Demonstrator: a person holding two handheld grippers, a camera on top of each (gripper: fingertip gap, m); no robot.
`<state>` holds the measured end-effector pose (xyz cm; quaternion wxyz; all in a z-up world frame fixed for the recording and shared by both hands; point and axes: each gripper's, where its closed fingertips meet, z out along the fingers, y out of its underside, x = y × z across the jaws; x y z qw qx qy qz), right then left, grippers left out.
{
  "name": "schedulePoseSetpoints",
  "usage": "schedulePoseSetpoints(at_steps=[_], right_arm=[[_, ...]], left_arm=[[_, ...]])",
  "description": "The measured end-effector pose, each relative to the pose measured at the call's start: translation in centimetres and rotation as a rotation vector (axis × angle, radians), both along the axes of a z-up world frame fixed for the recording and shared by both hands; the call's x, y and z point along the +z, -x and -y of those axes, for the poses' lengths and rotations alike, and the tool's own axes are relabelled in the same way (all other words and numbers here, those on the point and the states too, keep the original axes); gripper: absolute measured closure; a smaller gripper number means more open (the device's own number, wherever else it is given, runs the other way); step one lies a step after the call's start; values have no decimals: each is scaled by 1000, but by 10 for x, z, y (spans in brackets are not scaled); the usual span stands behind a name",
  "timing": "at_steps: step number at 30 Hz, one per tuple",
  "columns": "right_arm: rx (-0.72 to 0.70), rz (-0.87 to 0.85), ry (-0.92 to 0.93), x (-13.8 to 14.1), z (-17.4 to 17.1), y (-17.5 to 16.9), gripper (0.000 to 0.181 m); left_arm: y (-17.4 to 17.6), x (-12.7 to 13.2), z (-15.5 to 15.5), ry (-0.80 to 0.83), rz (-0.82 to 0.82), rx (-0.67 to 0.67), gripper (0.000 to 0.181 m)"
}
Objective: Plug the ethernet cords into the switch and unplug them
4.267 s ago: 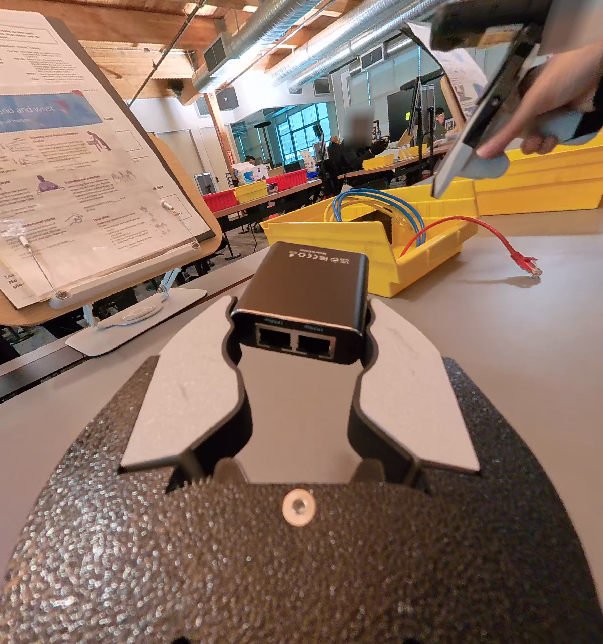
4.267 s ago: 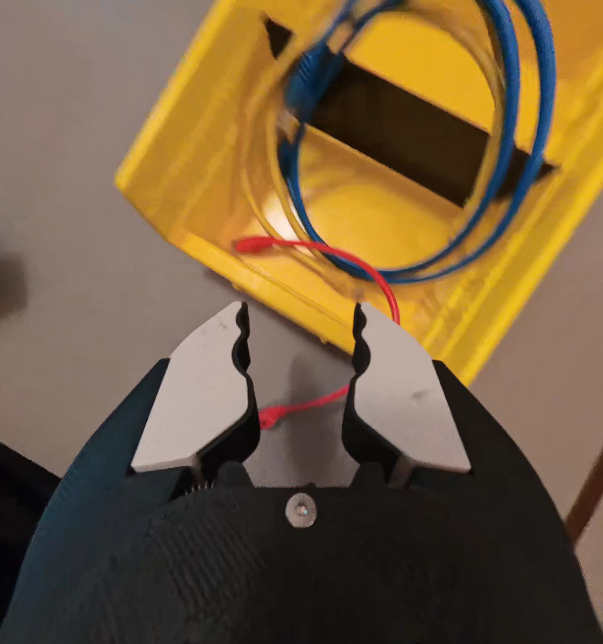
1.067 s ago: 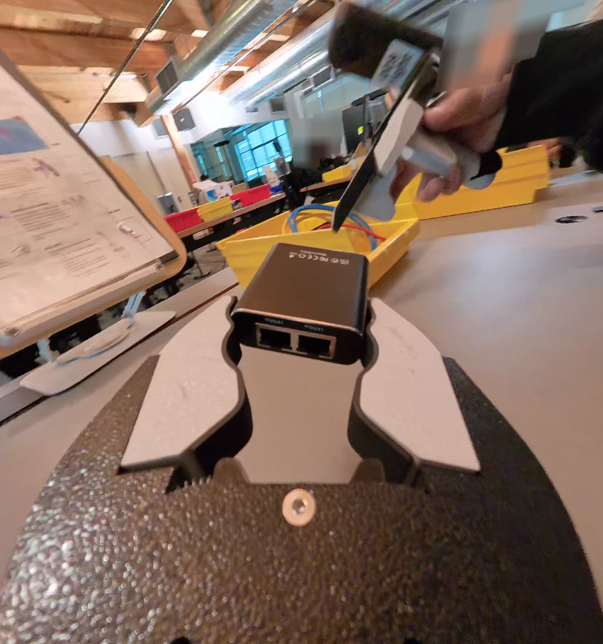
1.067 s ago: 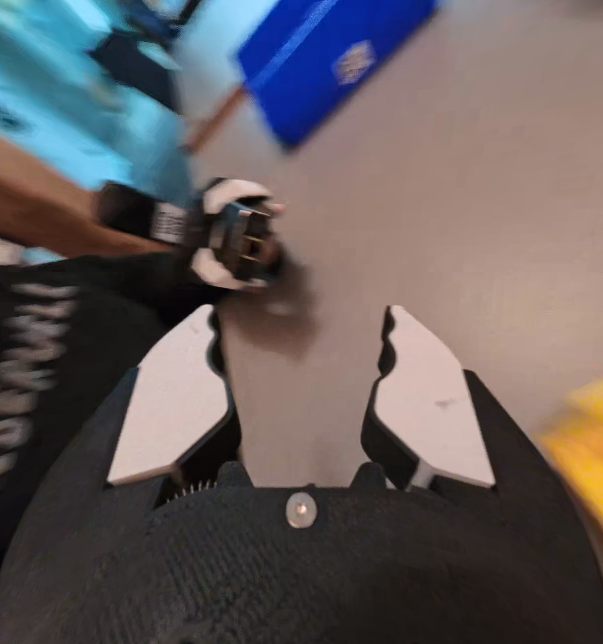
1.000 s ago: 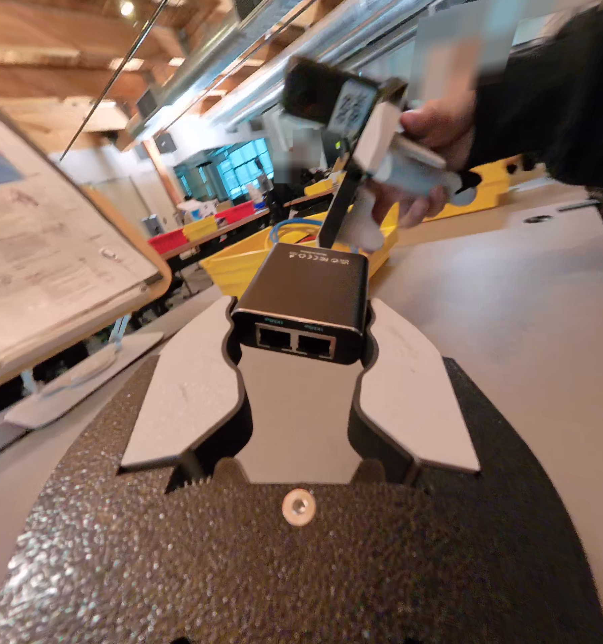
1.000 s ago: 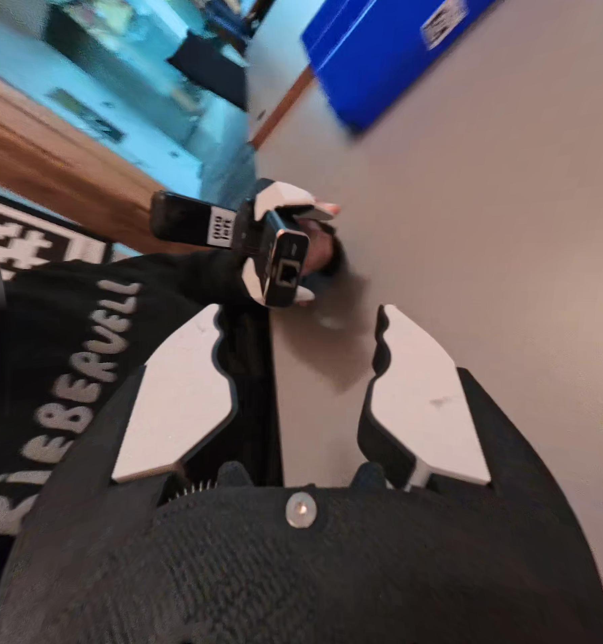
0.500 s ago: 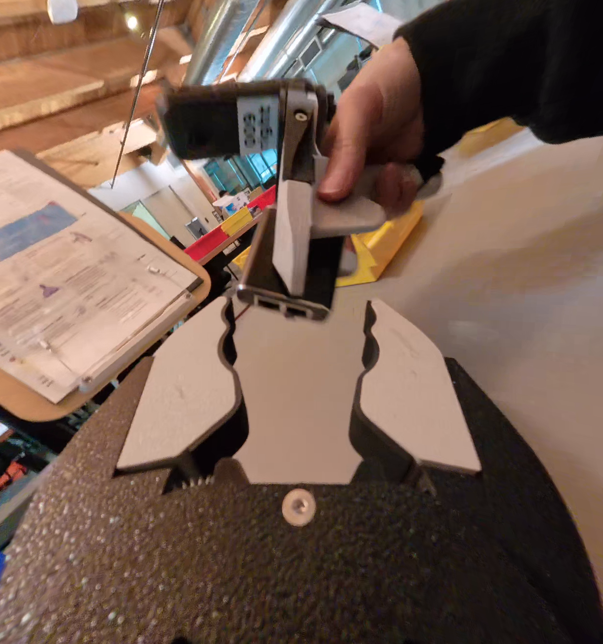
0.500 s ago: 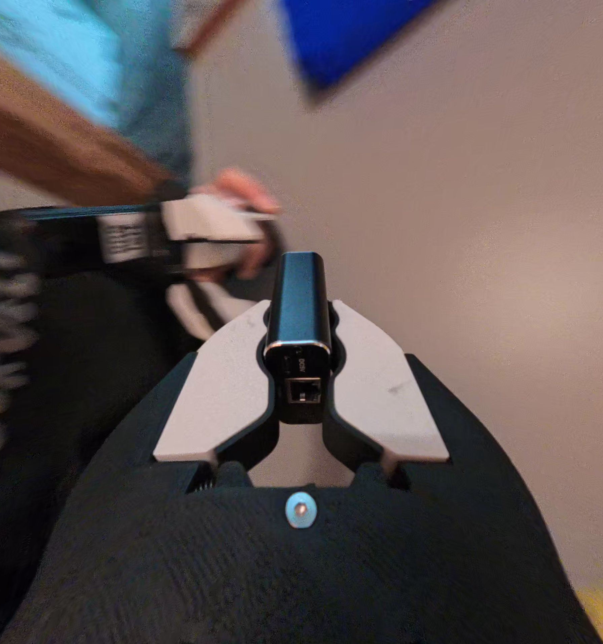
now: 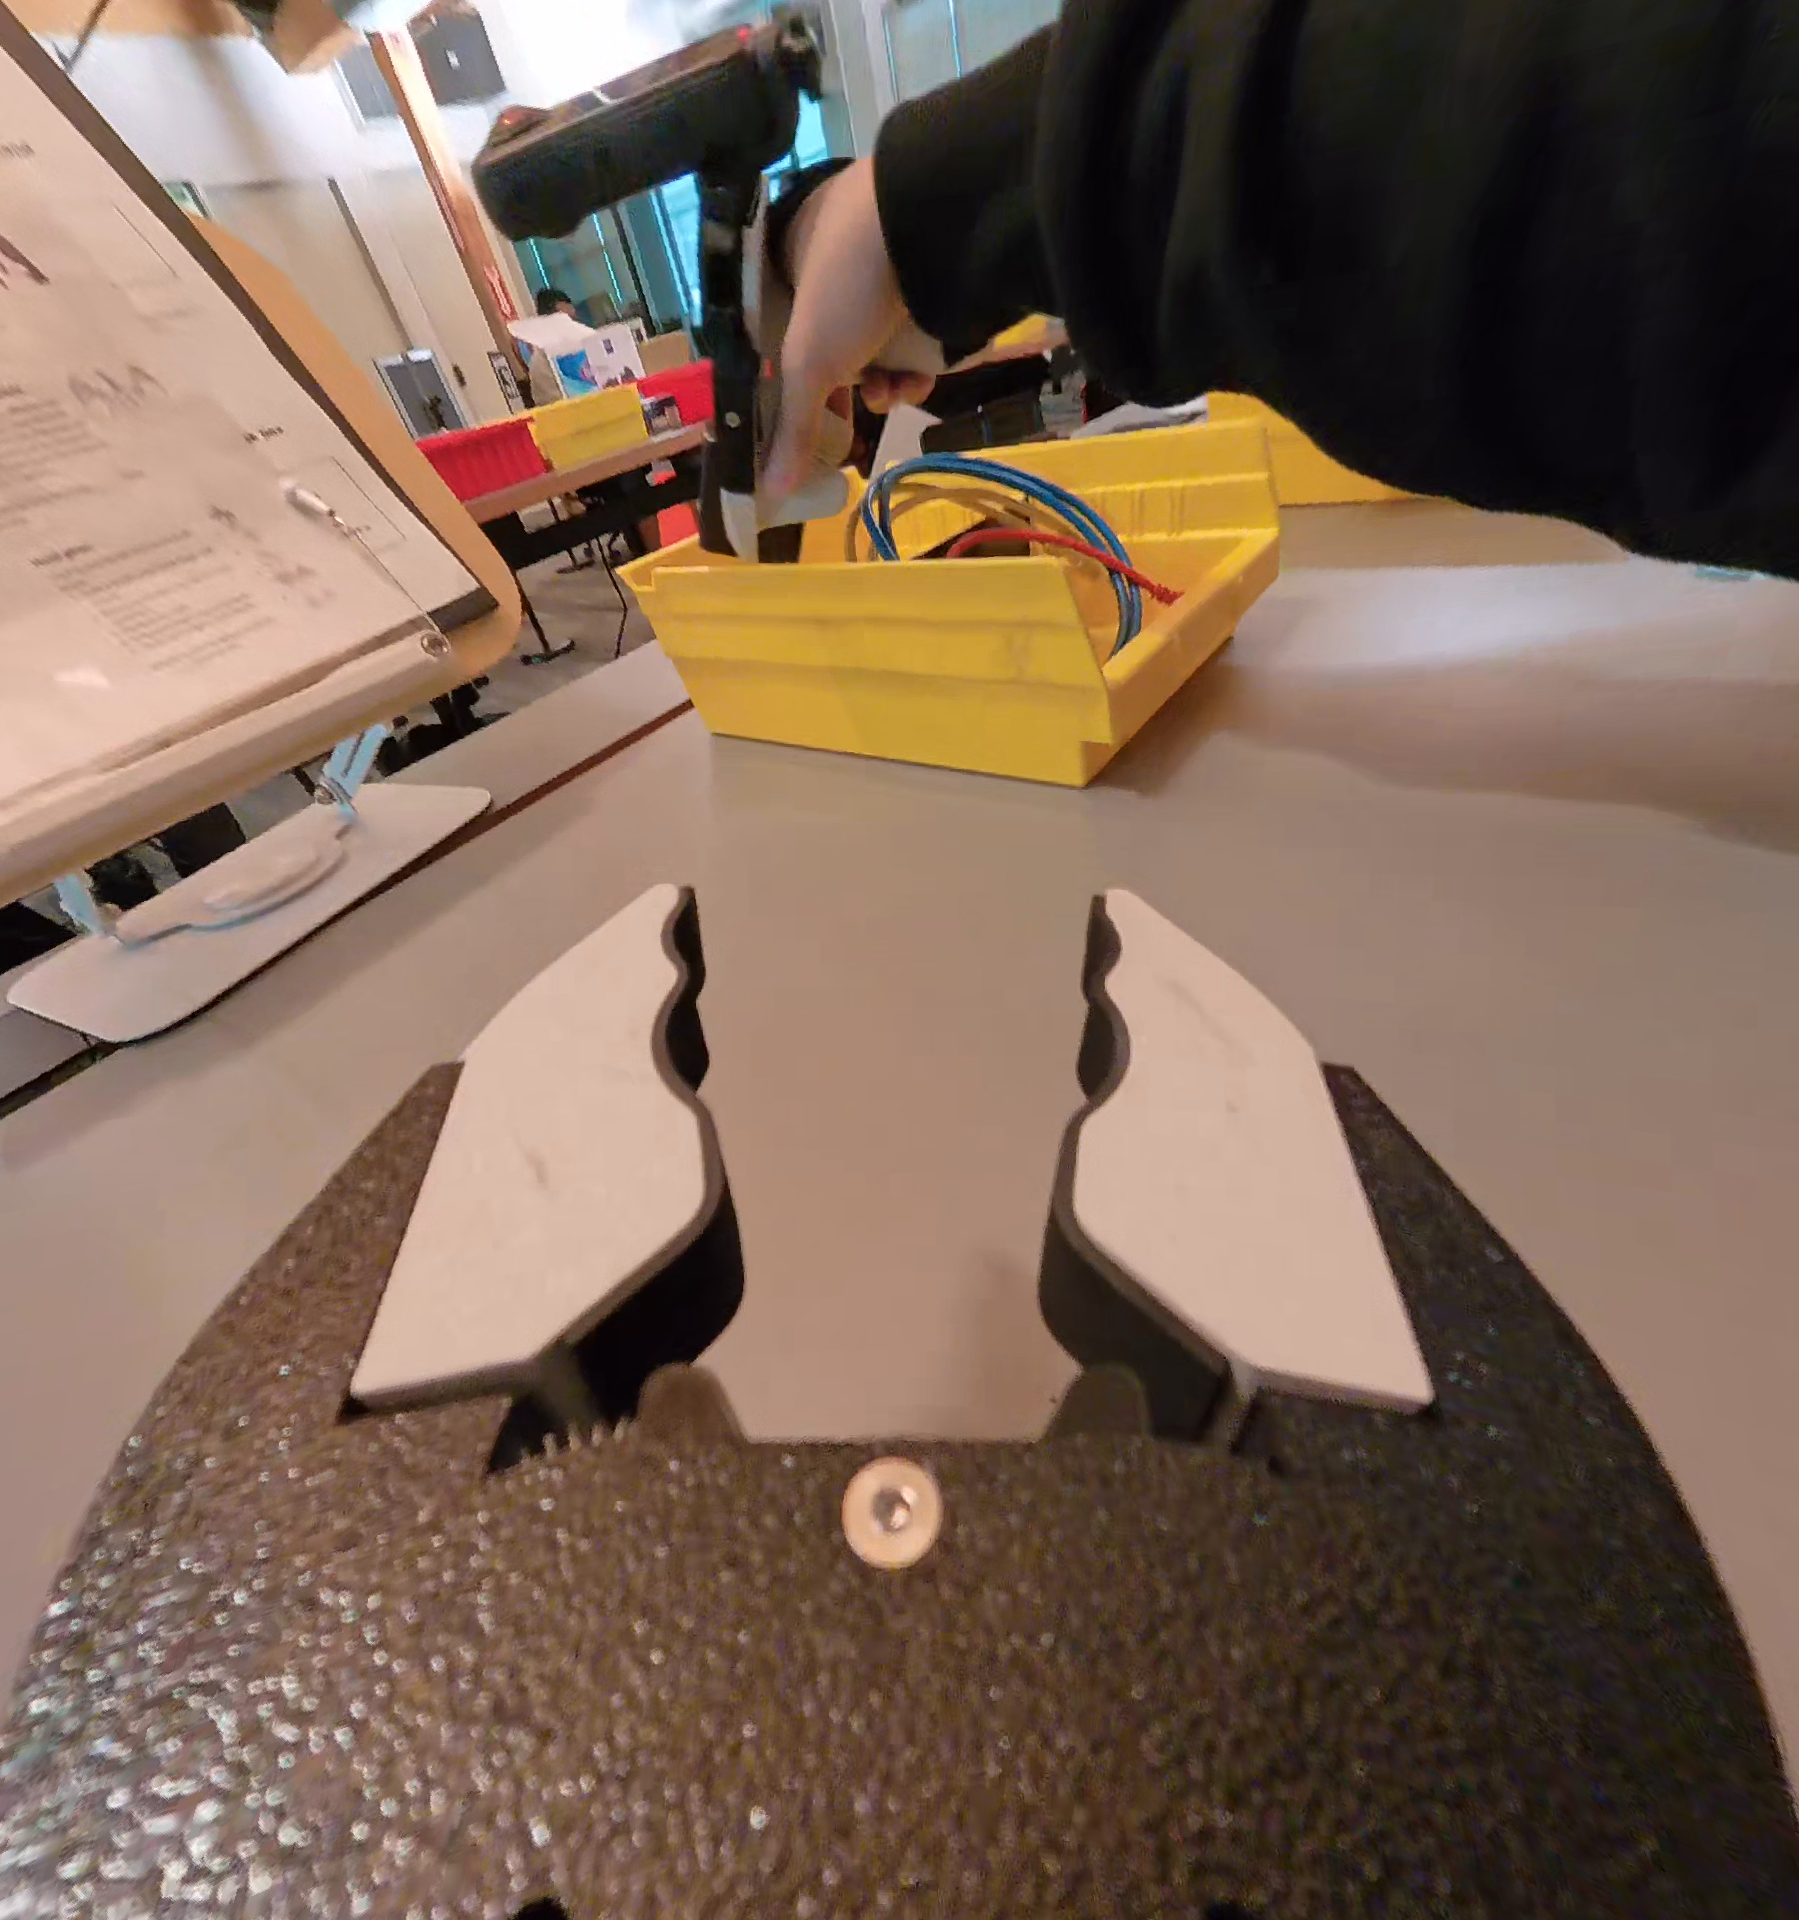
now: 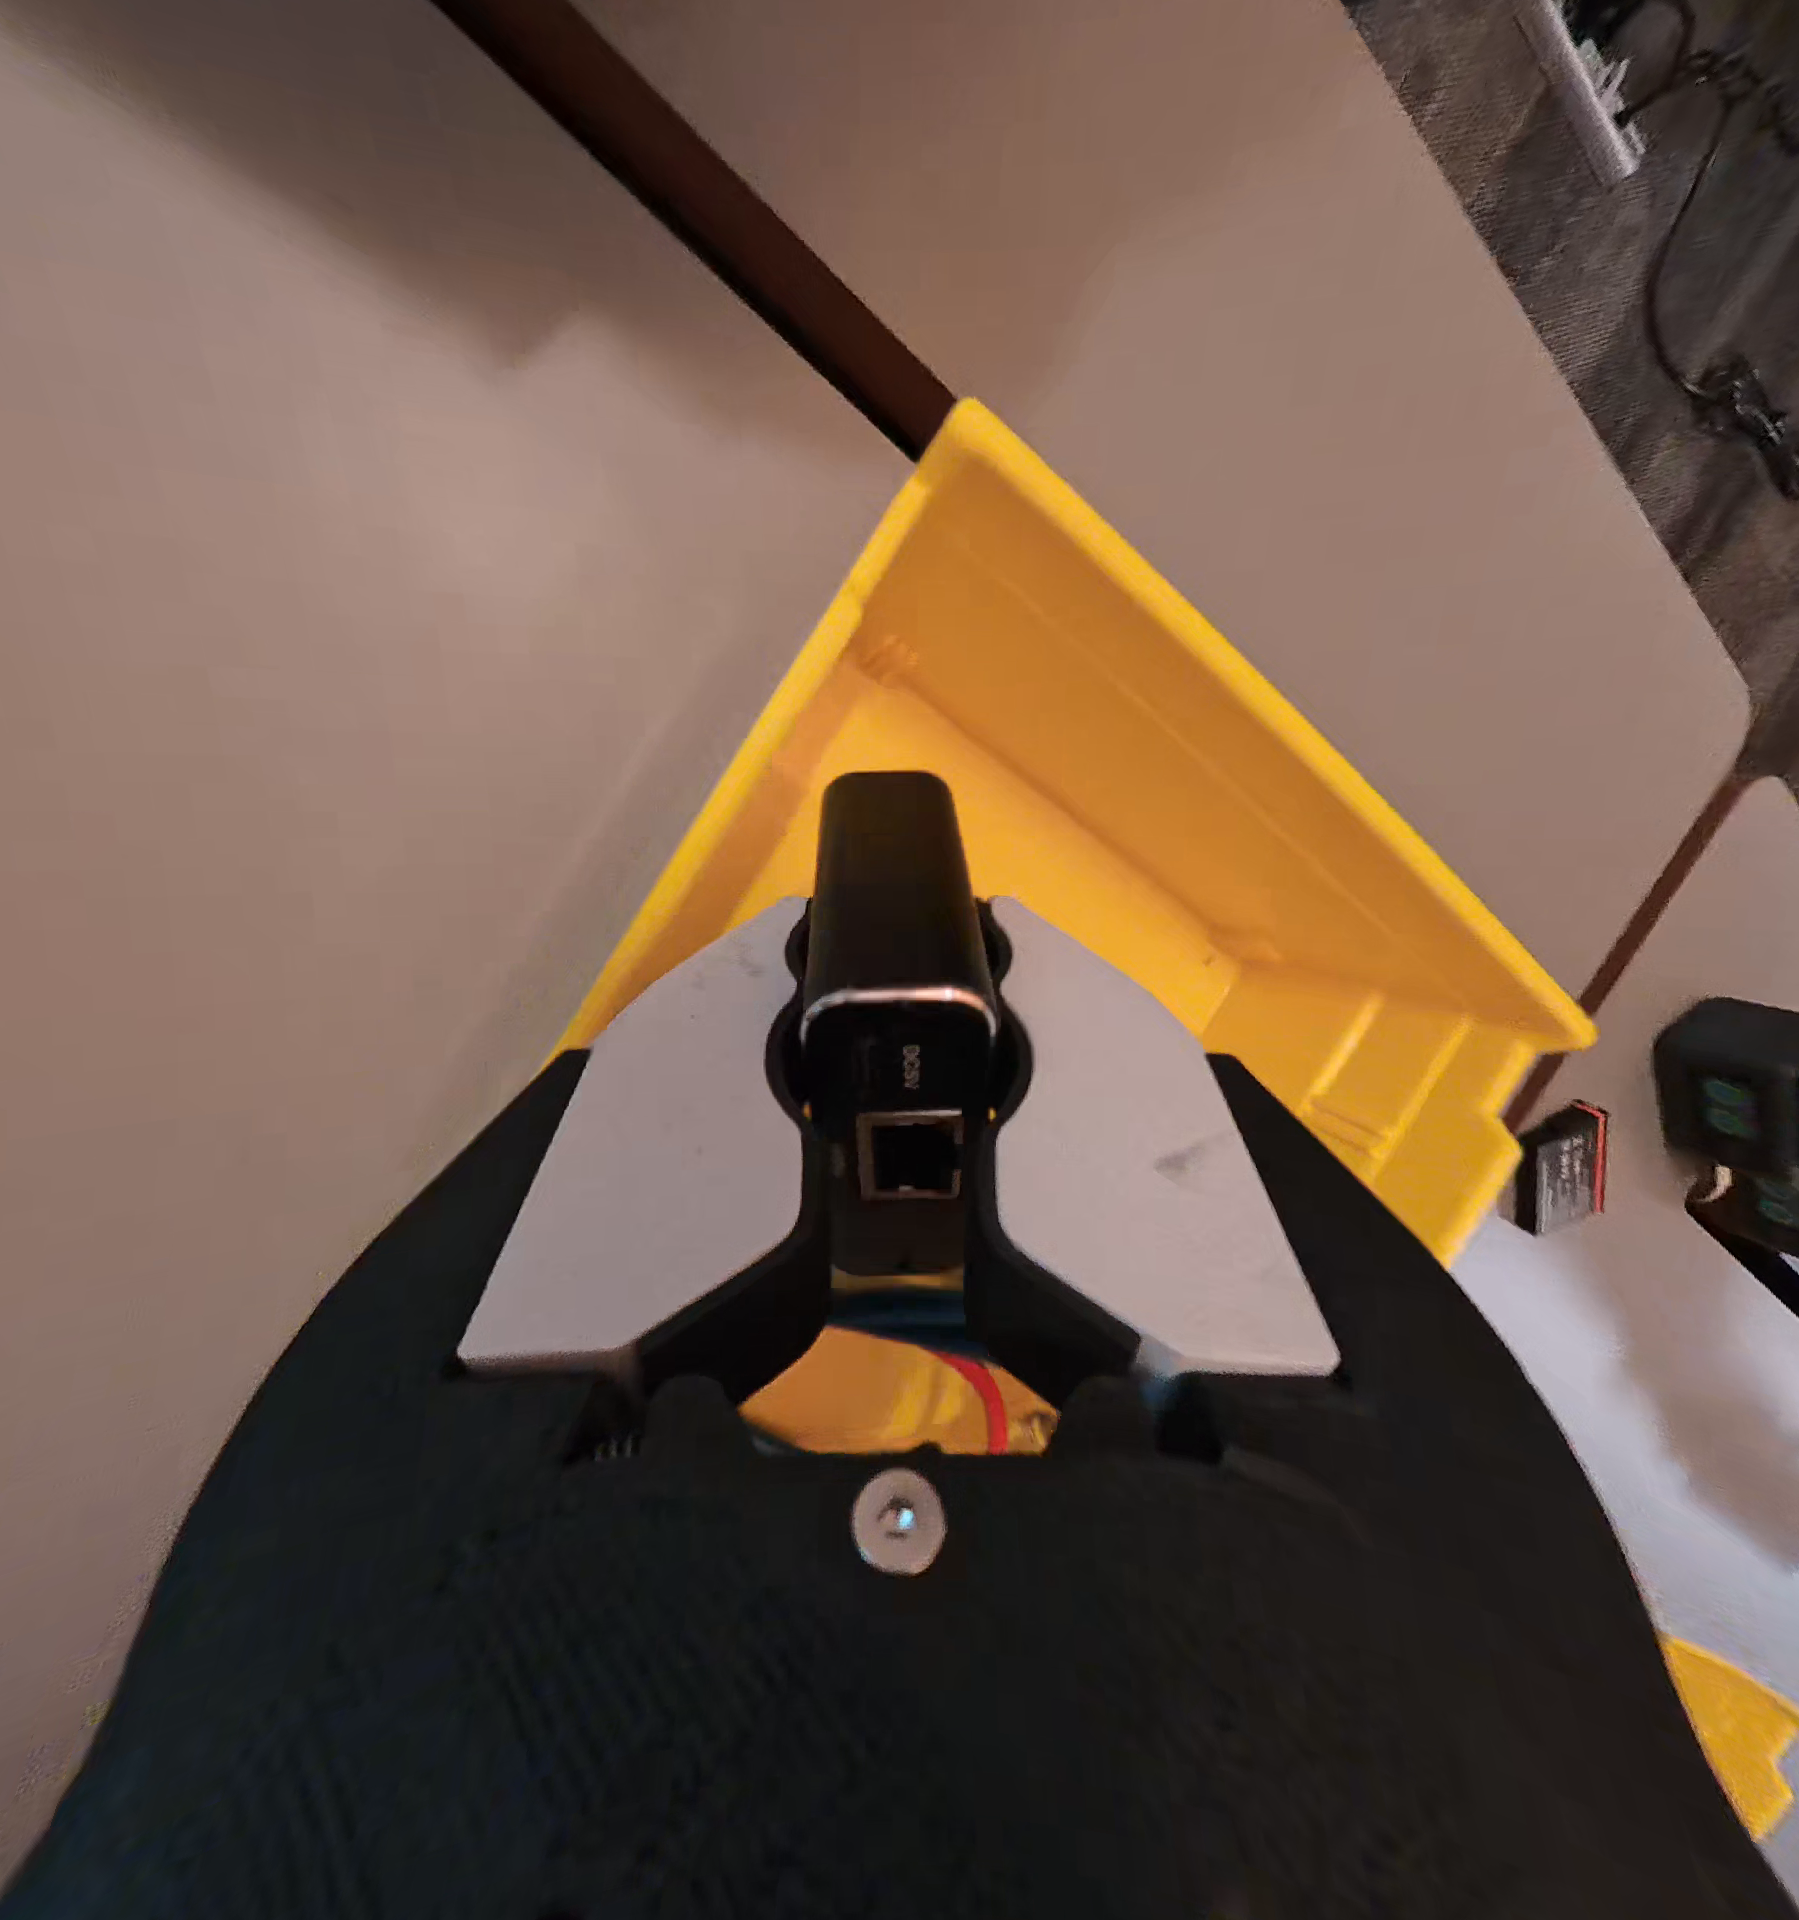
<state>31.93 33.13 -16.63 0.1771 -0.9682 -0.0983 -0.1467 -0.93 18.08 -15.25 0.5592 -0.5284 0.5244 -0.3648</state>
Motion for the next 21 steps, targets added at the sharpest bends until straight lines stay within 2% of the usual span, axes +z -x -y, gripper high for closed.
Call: schedulePoseSetpoints(at_steps=[2, 5, 10, 13, 15, 18, 21], right_arm=[[11, 7, -8, -7, -4, 3, 155], [30, 37, -12, -4, -1, 0, 144], [37, -62, -195, 36, 21, 14, 140], [48, -163, -361, 58, 59, 34, 138], [46, -196, -453, 61, 98, 44, 135], [-45, -191, -585, 48, 159, 41, 129], [-153, -224, -666, 23, 208, 34, 124]], left_arm=[[1, -3, -2, 5, -22, 7, 112], [1, -6, -3, 24, -35, 6, 113], [0, -13, -4, 55, -65, 14, 113], [-3, -18, 0, 53, -96, 11, 113], [-6, -23, 4, 49, -122, 9, 112], [-14, -30, 14, 57, -152, -4, 109], [-31, -35, 27, 116, -169, -13, 107]])
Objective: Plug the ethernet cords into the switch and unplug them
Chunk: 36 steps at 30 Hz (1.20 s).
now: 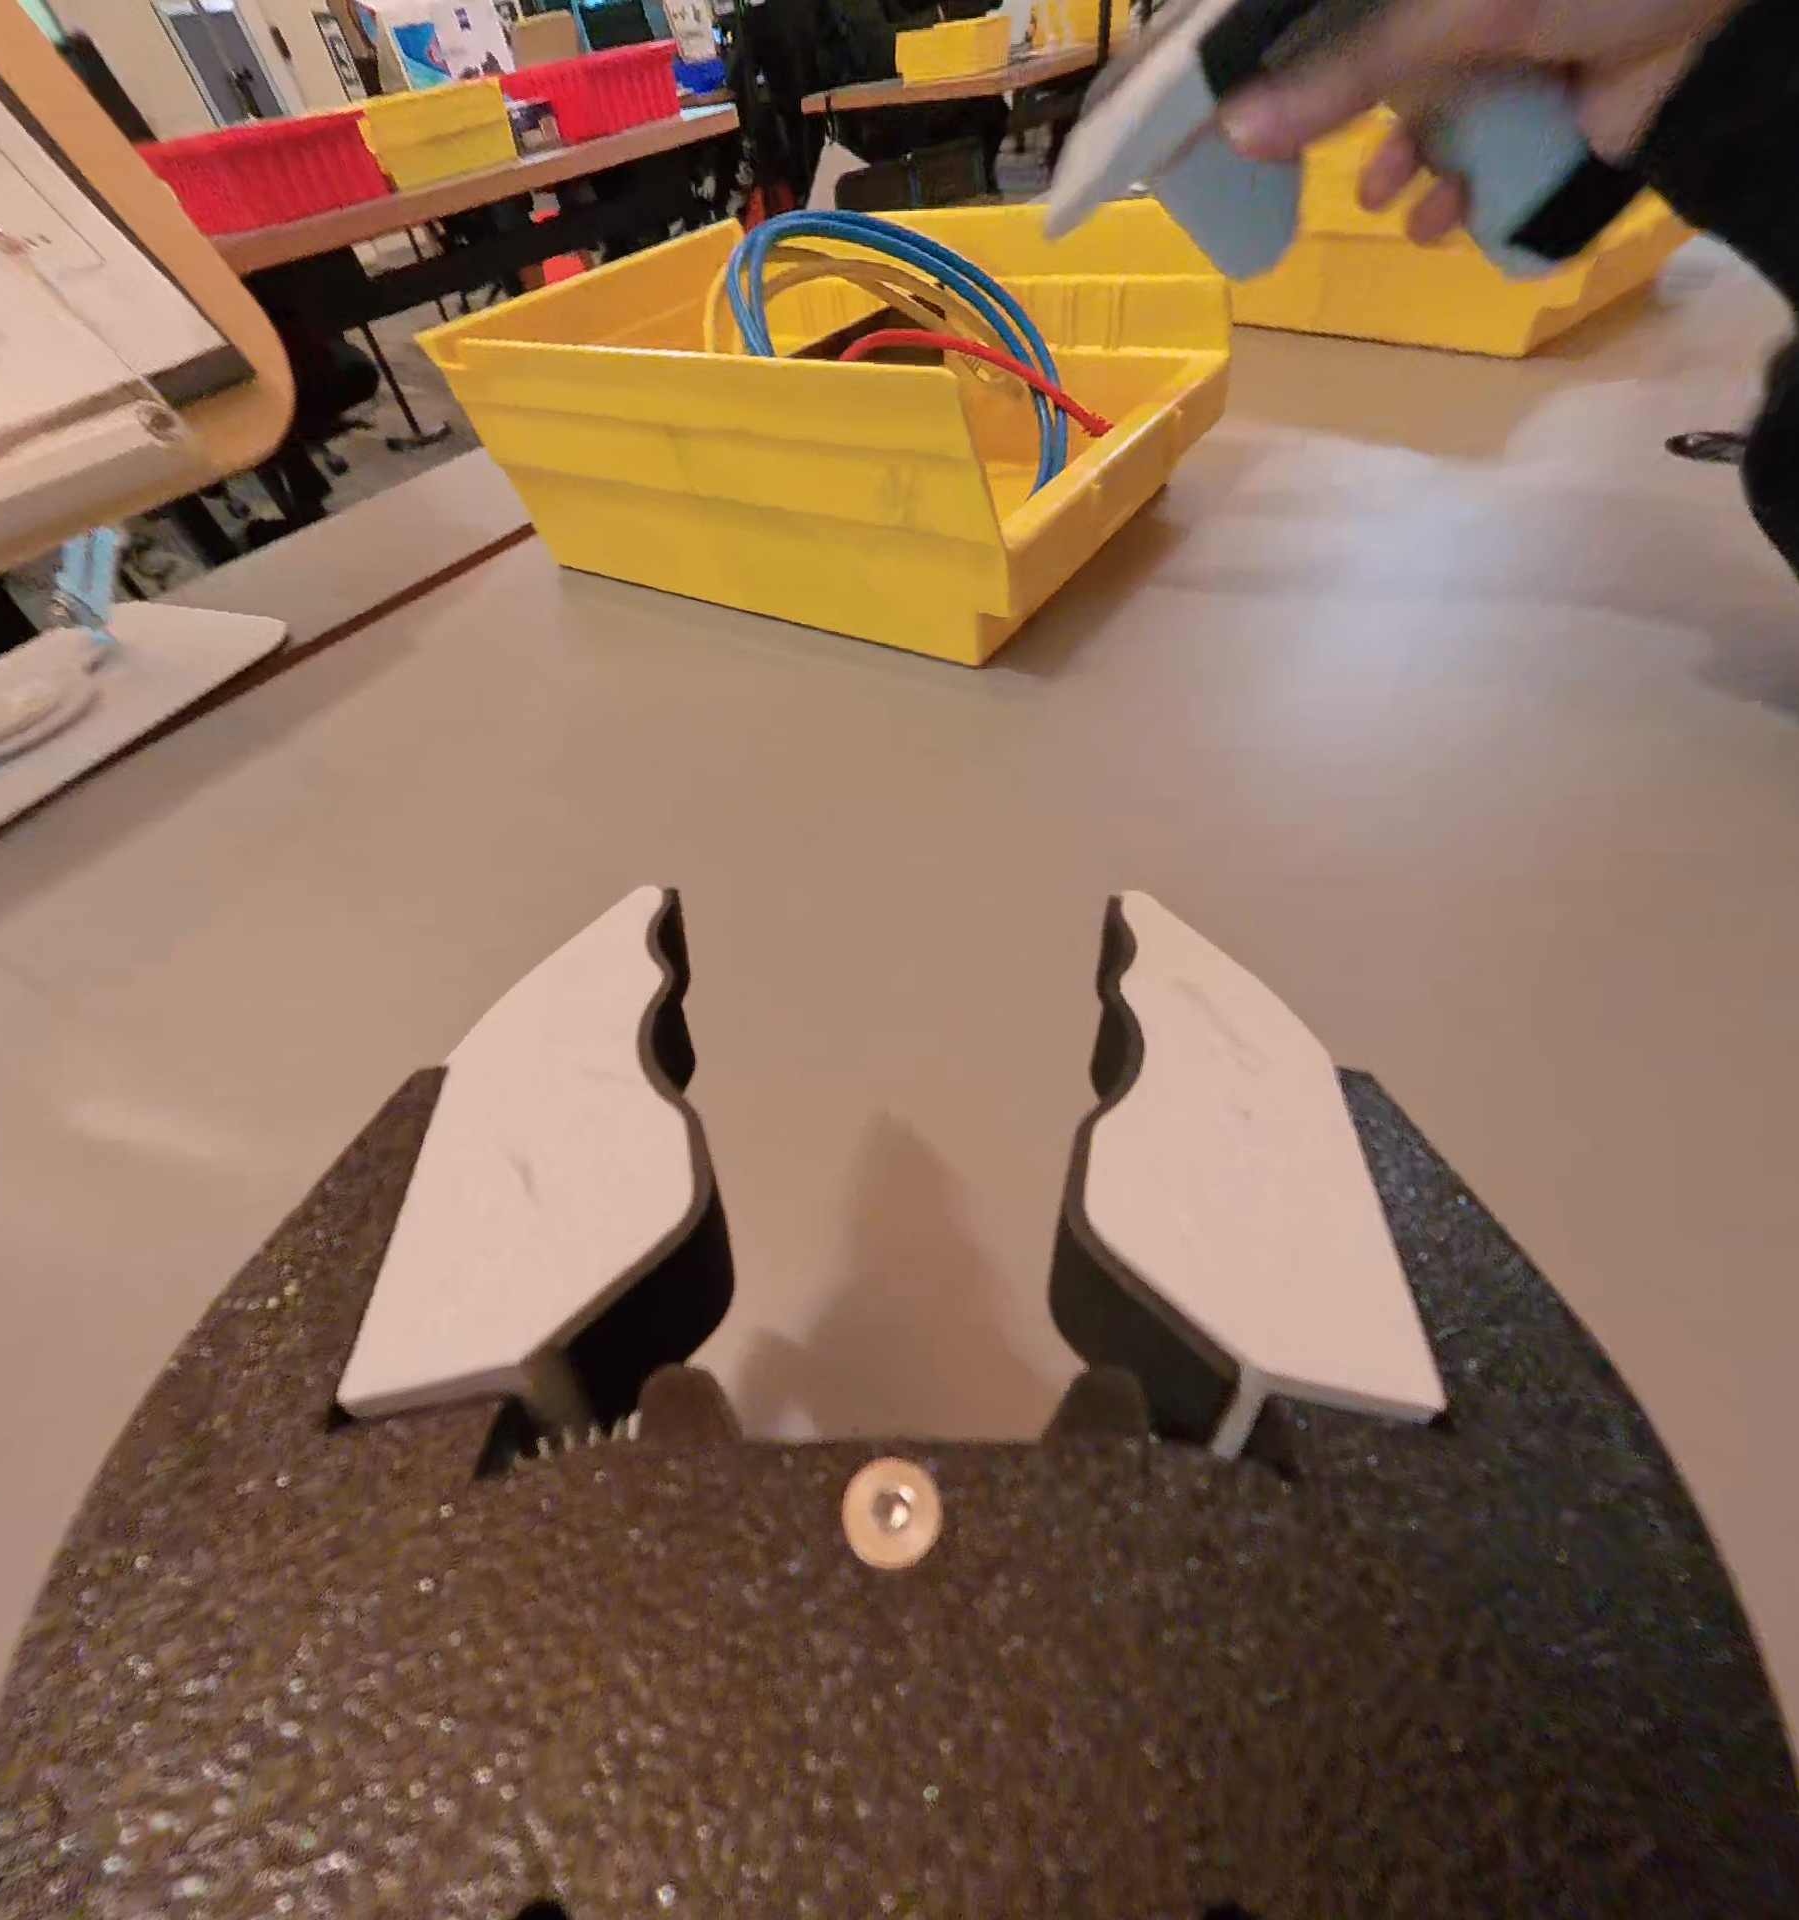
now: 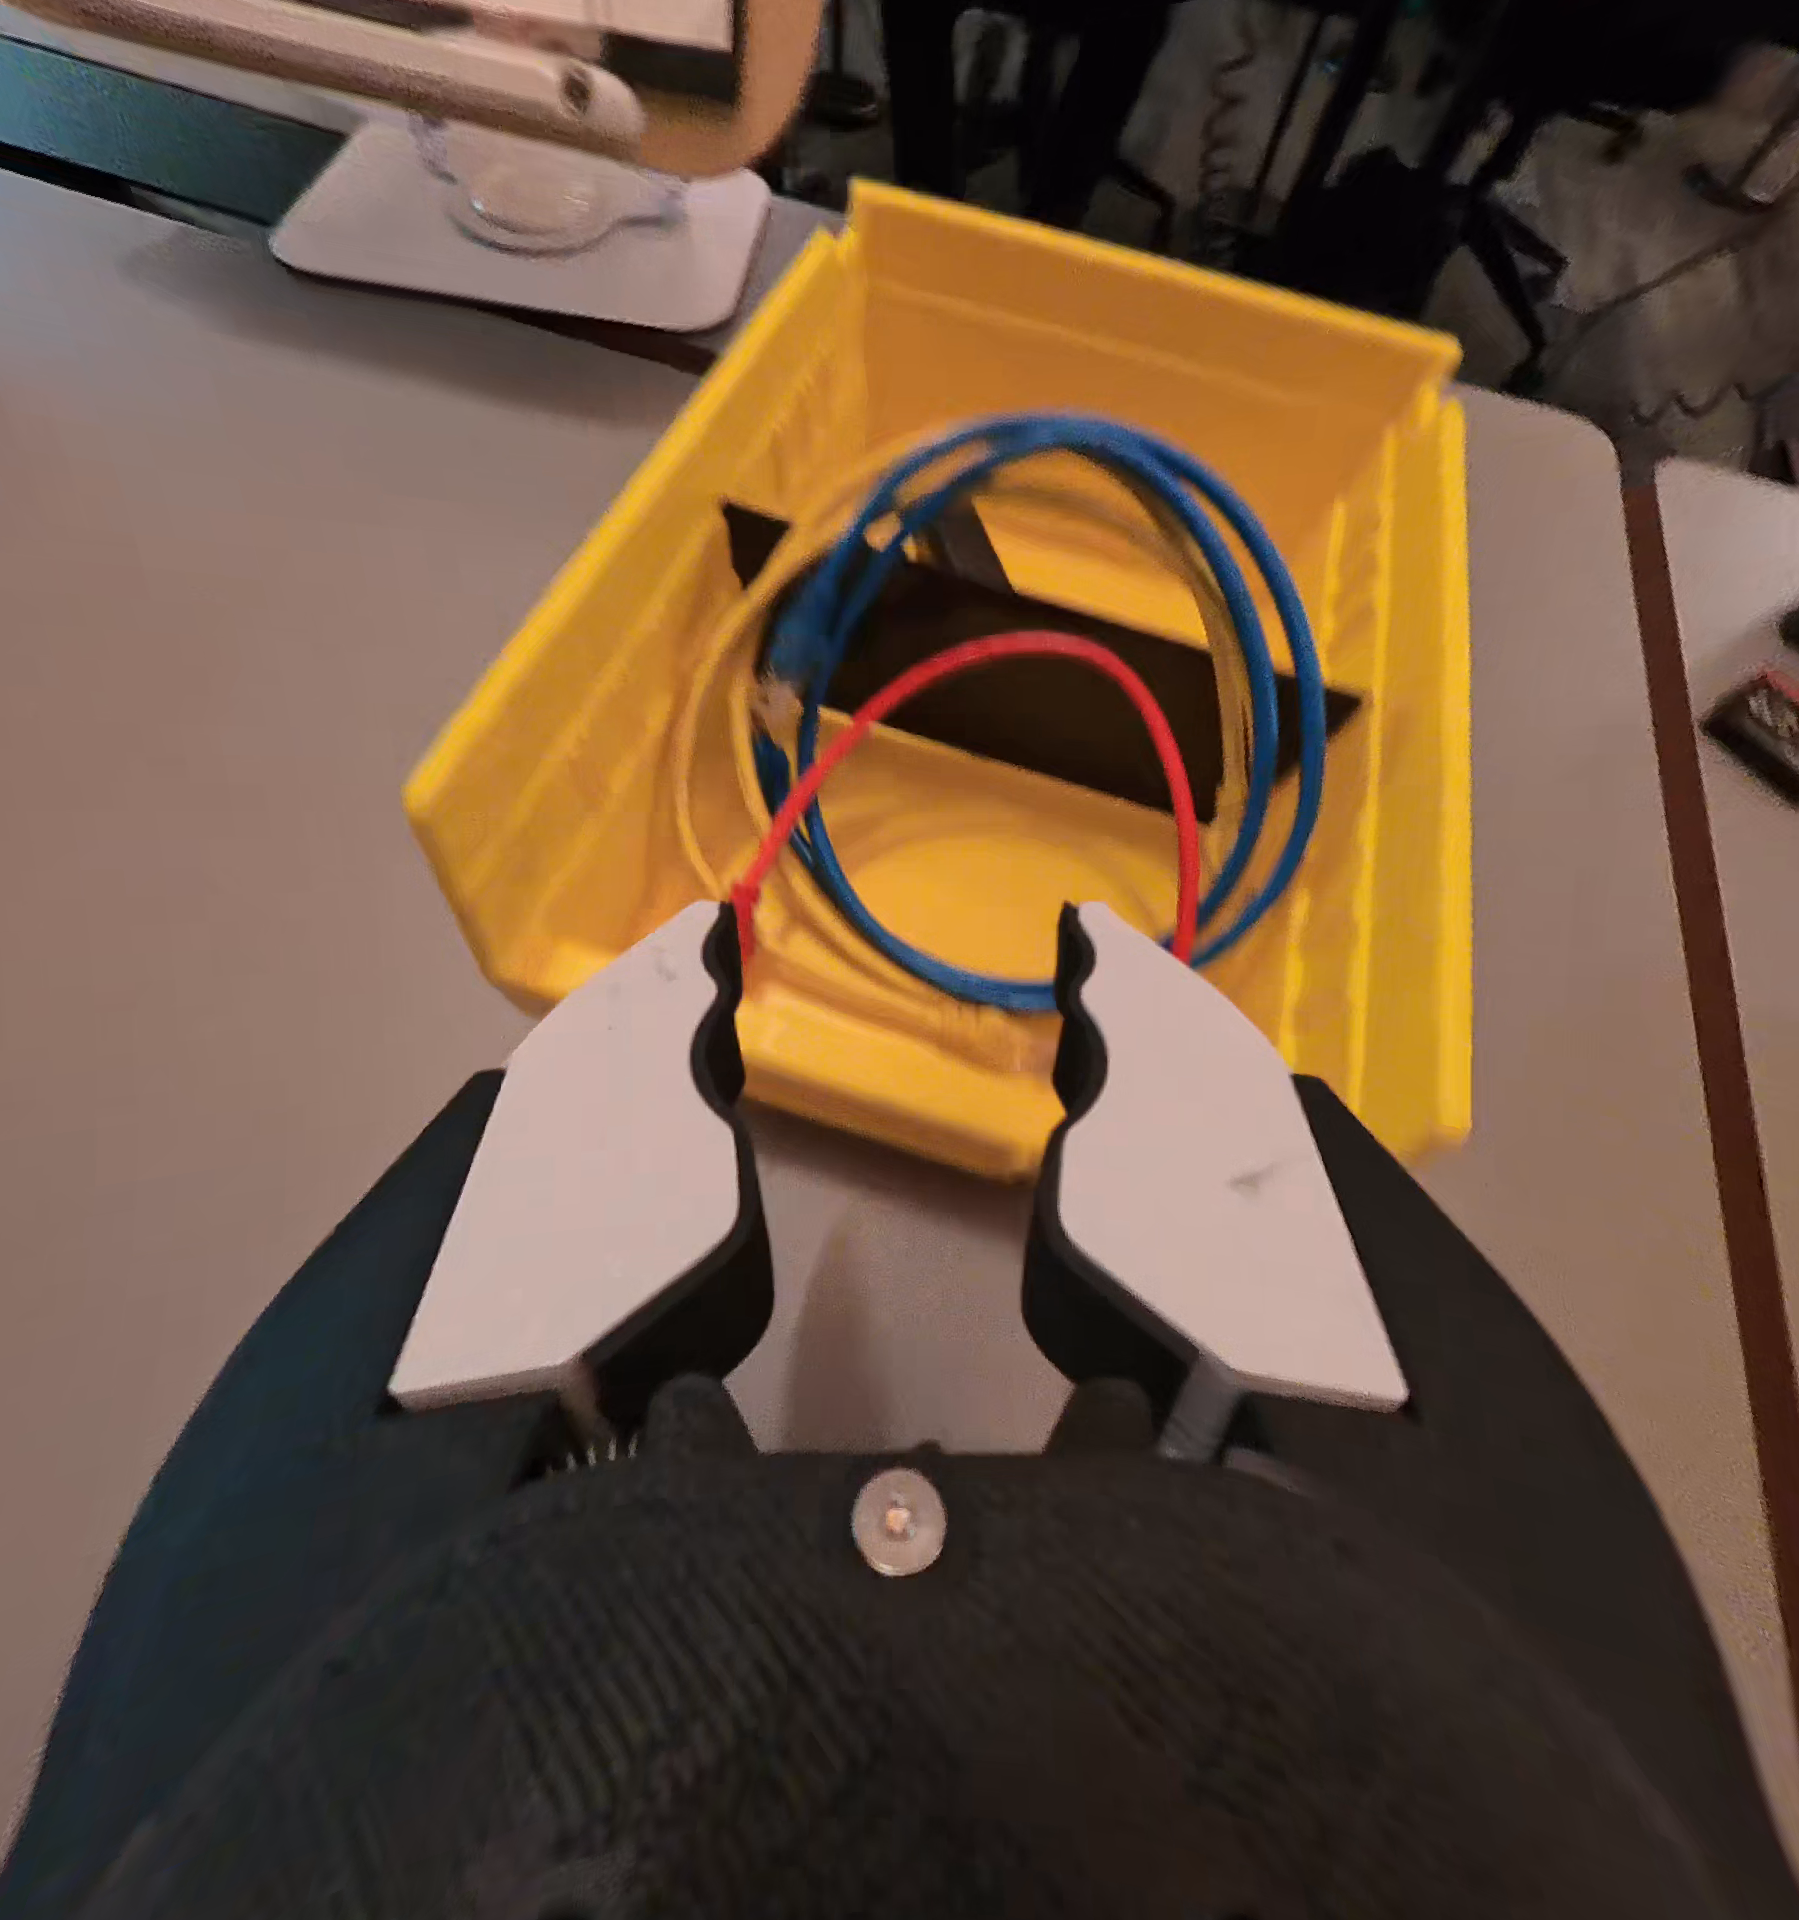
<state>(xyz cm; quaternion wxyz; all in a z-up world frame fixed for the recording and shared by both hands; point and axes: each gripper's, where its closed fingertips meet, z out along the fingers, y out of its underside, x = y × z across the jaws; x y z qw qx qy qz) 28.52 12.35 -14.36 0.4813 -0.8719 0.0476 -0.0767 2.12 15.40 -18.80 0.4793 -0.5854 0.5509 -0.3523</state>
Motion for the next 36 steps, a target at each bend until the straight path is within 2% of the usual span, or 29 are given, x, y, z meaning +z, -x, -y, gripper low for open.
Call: schedulePoseSetpoints(at_steps=[2, 4, 7, 11, 13, 18, 19, 20, 21, 22, 26, 28, 31, 36], right_arm=[[-38, 22, 17, -16, 21, -11, 113], [-140, 51, 86, -18, 41, -30, 105], [-235, 116, -15, 7, 56, -45, 98], [-191, 99, -81, 22, 58, -37, 92], [-195, 123, -89, 26, 59, -39, 91], [-139, 81, -147, 34, 50, -26, 90], [-130, 75, -153, 35, 48, -23, 90], [-123, 75, -154, 35, 46, -21, 90], [-115, 80, -149, 34, 45, -20, 90], [-106, 85, -141, 33, 43, -17, 90], [-54, 83, -131, 33, 31, 2, 91], [16, 64, -155, 38, 18, 26, 92], [168, 1, -188, 46, -7, 83, 94], [564, -165, -178, 52, -53, 231, 93]], left_arm=[[-20, 1, 4, 15, -2, 19, 103], [-50, 7, 12, 40, -5, -1, 101], [-102, 18, 11, 64, -18, 36, 95], [-161, 21, -12, 20, -51, 175, 90], [-178, 20, -29, 6, -62, 284, 88], [-199, 2, -53, 42, -131, 368, 94], [-200, 1, -55, 52, -124, 345, 97], [-199, 0, -55, 63, -114, 330, 115], [-195, 0, -57, 57, -118, 325, 151], [-186, -1, -66, 28, -123, 365, 161], [-139, 0, -95, 16, -122, 408, 175], [-108, 0, -102, 92, -84, 384, 177], [-51, 0, -105, 138, -58, 367, 178], [55, 1, -102, 139, -49, 436, 178]])
